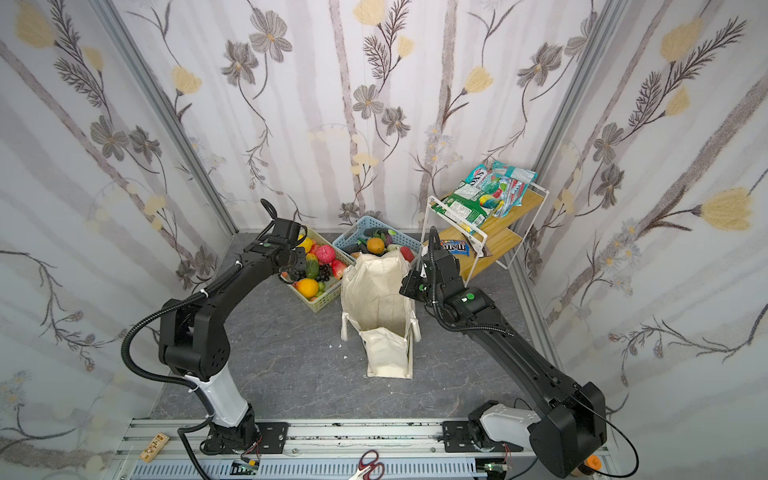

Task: Place the food into the grocery bag and tie it
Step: 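Grasp the yellow mango in the fruit basket with the left gripper, then lift the yellow mango with the left gripper toward the bag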

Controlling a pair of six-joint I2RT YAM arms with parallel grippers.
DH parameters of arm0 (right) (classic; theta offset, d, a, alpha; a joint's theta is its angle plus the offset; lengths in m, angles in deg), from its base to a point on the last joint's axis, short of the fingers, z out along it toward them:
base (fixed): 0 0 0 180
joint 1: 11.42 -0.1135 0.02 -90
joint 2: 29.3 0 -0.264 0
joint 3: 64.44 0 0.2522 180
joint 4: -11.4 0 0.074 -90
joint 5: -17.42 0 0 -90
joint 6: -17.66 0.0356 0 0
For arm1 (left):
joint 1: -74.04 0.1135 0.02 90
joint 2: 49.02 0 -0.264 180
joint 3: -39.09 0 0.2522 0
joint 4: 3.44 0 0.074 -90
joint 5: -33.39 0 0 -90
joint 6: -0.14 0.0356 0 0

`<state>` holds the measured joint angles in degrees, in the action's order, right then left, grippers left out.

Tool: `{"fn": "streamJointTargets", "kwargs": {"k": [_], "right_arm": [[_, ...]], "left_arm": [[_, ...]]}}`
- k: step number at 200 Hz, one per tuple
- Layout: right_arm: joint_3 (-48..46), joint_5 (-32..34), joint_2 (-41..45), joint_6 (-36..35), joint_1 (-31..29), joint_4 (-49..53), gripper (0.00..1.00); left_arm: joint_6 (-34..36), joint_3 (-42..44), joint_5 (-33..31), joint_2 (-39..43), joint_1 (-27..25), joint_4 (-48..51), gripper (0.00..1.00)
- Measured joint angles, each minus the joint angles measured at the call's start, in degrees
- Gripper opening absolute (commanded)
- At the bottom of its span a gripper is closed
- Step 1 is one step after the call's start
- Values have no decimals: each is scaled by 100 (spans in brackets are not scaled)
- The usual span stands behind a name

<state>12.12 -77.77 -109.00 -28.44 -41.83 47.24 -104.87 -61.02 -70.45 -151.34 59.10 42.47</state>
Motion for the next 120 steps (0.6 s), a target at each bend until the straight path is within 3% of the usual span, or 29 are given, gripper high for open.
{"fn": "streamJointTargets", "kwargs": {"k": [120], "right_arm": [[-90,26,68,-4,0,-48,5]], "left_arm": [[-68,-321,249,868,-490,273,49]]}}
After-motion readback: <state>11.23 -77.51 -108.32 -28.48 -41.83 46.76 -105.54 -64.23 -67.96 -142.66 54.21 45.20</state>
